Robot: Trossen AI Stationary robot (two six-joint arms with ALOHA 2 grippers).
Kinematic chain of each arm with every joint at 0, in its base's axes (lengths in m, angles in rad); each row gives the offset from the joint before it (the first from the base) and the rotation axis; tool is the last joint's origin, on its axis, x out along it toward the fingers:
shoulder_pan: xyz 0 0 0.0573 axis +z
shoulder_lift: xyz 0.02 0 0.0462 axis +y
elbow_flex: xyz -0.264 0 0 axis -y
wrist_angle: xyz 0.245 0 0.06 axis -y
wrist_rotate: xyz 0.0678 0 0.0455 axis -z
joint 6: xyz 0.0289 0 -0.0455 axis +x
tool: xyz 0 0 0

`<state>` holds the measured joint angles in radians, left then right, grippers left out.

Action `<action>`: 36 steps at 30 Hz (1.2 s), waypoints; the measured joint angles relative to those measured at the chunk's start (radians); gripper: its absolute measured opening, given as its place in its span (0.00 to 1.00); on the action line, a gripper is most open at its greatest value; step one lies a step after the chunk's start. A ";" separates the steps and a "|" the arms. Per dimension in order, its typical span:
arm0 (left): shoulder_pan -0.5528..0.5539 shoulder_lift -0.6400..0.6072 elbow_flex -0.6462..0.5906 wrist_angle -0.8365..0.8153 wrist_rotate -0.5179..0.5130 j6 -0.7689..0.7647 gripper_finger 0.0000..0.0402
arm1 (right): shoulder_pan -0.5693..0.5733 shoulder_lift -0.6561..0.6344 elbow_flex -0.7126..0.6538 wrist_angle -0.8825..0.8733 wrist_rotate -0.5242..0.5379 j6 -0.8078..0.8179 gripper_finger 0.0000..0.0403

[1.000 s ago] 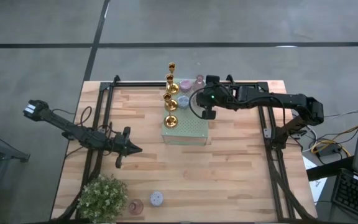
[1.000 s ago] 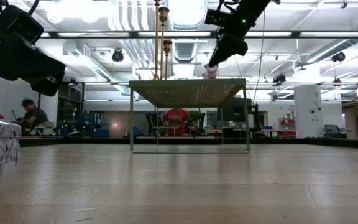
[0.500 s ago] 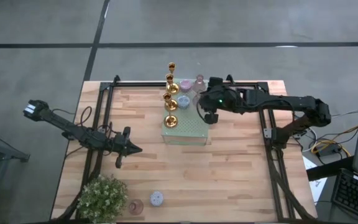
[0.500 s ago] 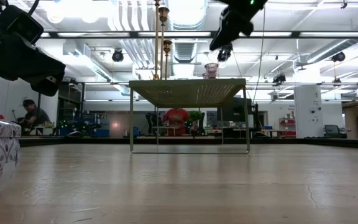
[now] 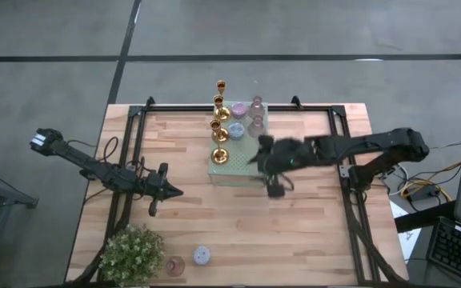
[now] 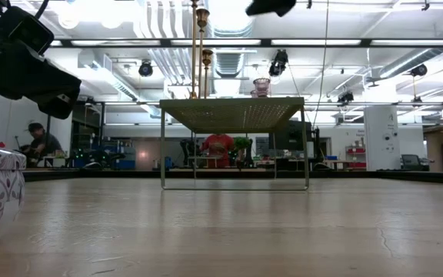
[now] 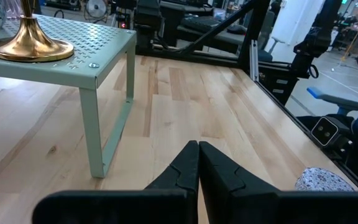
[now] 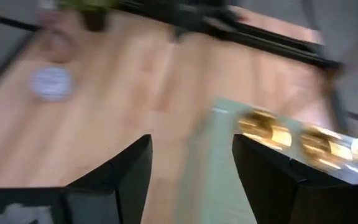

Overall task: Pick & Place candle stick holders
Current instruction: Put the patterned light maroon scented candle on the shelf

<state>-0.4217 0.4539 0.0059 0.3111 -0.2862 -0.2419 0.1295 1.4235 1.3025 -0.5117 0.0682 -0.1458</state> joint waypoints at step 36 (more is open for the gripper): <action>0.001 0.000 0.000 -0.018 0.000 0.000 0.03 | 0.232 0.755 0.082 0.778 -0.163 0.173 0.95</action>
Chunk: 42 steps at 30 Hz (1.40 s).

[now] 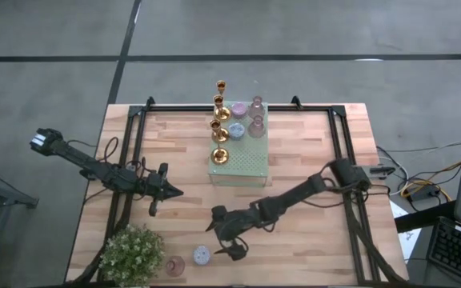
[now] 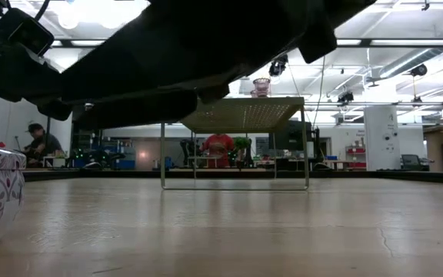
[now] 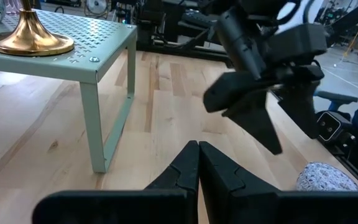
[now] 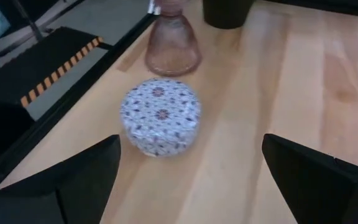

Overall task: Pick & Place candle stick holders
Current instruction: Put the patterned light maroon scented candle on the shelf

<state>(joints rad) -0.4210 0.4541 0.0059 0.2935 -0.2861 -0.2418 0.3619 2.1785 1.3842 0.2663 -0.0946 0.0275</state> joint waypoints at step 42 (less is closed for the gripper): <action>-0.001 0.001 0.000 -0.035 0.000 0.000 0.03 | 0.039 0.278 0.313 -0.046 -0.151 -0.076 0.95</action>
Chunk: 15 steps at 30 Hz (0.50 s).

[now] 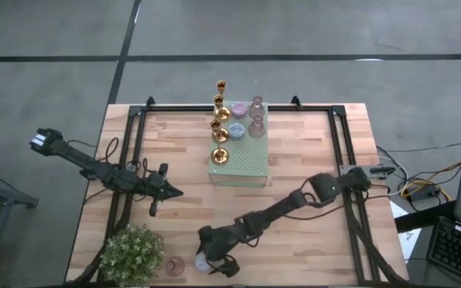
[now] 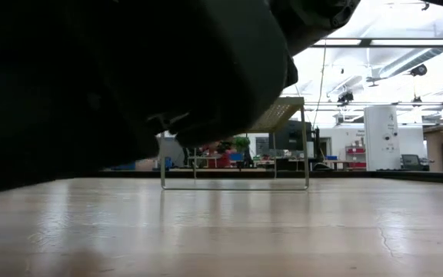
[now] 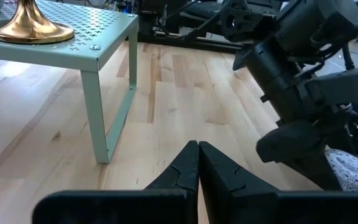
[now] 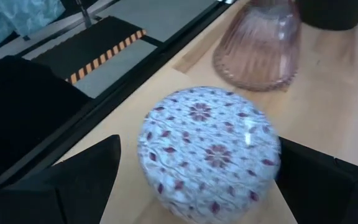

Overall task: Pick & Place candle stick holders
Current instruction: Put the patterned light maroon scented candle on the shelf

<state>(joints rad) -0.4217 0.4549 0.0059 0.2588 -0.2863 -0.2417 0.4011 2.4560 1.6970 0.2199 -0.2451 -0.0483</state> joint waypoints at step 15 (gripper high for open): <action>0.001 0.000 0.000 -0.008 0.000 0.000 0.03 | 0.002 0.008 0.012 0.046 0.004 -0.020 0.84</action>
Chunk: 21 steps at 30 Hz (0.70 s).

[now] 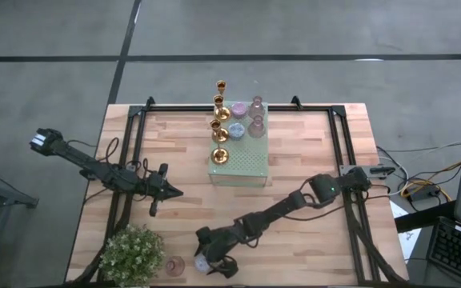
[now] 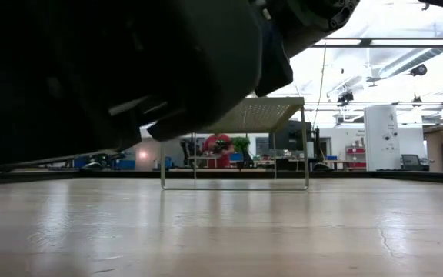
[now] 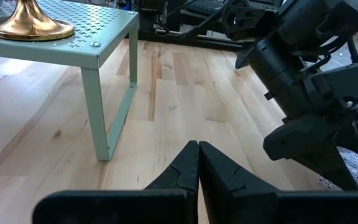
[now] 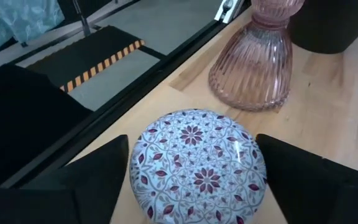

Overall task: Pick & Place candle stick holders
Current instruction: Put the patterned light maroon scented candle on the shelf

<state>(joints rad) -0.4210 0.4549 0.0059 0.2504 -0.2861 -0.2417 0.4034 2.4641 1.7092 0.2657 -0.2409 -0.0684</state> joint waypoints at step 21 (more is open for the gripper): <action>0.000 0.000 0.000 0.000 0.000 0.000 0.03 | 0.002 -0.069 -0.003 -0.078 -0.031 -0.013 0.71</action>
<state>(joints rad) -0.4213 0.4553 0.0059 0.2501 -0.2860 -0.2417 0.4057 2.3954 1.7062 0.1877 -0.2719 -0.0815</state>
